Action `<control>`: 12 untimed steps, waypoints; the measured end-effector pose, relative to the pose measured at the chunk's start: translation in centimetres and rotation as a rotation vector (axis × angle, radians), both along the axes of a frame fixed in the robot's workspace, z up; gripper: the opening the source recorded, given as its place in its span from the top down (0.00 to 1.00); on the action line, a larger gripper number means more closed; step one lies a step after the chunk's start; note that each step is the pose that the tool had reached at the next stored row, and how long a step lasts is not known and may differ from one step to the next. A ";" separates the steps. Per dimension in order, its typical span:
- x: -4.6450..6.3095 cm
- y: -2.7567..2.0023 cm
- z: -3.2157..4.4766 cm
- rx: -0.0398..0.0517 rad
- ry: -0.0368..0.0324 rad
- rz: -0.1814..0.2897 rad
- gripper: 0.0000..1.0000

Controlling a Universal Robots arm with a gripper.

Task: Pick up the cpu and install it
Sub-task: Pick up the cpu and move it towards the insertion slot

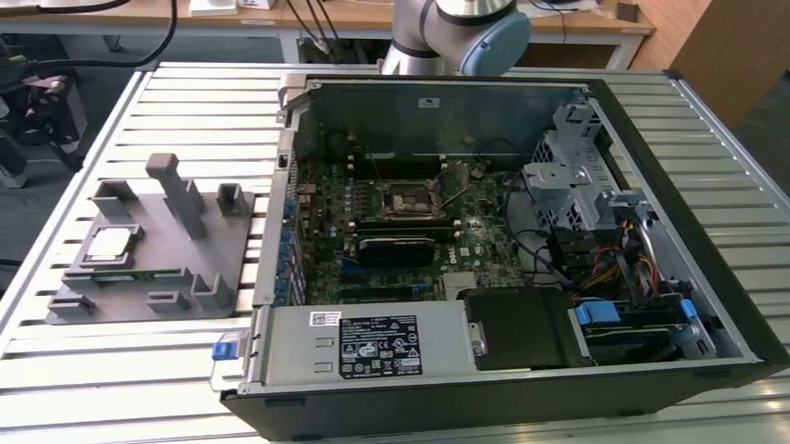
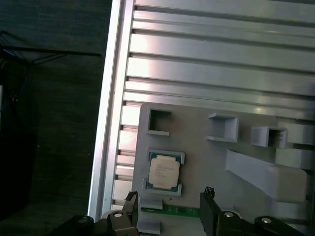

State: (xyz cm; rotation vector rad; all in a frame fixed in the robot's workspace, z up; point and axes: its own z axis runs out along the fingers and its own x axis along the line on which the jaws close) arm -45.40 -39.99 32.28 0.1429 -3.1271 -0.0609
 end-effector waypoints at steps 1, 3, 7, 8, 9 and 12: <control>0.0 0.00 -0.14 -0.0005 0.0000 0.000 0.40; 0.0 0.00 -0.49 -0.0009 0.0000 0.000 0.34; 0.0 0.00 -1.21 -0.0012 -0.0004 -0.003 0.34; 0.0 0.00 -1.41 -0.0012 -0.0006 -0.004 0.34; 0.0 0.00 -1.59 -0.0013 -0.0006 -0.006 0.34; 0.0 0.00 -2.12 -0.0014 -0.0008 -0.009 0.34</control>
